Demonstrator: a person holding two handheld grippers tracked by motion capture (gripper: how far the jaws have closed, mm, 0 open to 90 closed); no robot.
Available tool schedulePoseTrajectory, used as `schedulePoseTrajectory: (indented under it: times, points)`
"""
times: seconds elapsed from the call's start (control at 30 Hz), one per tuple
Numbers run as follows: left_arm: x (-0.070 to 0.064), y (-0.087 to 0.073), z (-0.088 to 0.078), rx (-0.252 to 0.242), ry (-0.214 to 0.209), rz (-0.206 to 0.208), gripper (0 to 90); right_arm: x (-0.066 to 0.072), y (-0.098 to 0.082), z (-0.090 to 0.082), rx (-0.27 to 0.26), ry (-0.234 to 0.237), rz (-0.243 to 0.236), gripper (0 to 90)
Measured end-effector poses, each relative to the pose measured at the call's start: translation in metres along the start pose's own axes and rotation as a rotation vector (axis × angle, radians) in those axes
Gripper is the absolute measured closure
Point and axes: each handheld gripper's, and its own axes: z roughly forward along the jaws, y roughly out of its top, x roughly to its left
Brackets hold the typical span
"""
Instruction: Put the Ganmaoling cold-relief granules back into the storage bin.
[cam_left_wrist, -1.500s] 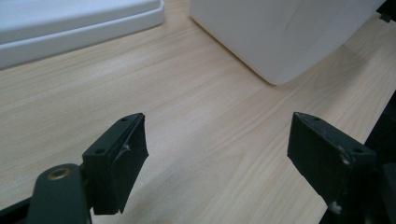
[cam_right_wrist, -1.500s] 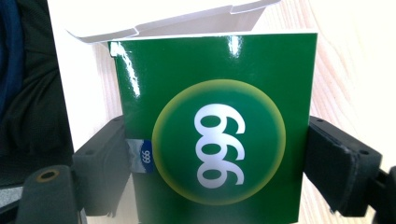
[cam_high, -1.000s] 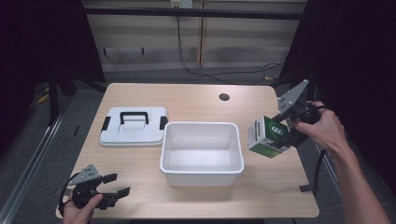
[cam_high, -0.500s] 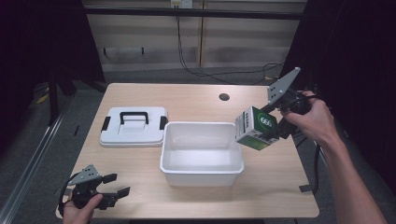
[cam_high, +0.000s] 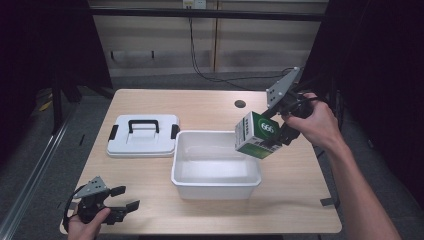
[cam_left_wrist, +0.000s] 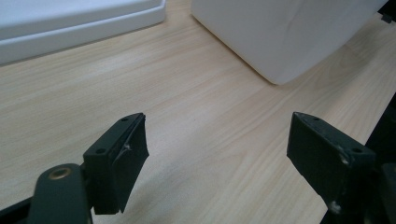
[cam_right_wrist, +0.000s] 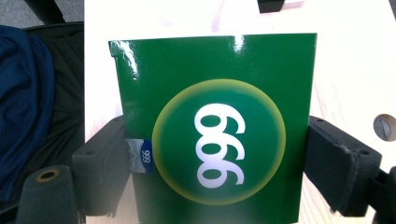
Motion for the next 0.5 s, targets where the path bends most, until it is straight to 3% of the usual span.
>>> schedulePoseTrajectory:
  times: [0.17, 0.33, 0.5]
  points:
    - [0.000, 0.000, 0.000, 0.003, 0.004, 0.003, 20.2, 0.002, 0.013, 0.013, 0.028, 0.013, -0.015, 15.6]
    - [0.000, 0.000, 0.000, 0.000, 0.000, 0.002, 20.2, 0.001, 0.022, 0.029, 0.108, 0.012, -0.042, 15.5]
    - [0.000, 0.000, 0.000, 0.003, 0.000, 0.004, 20.2, 0.002, 0.027, 0.040, 0.129, 0.025, -0.049, 15.4]
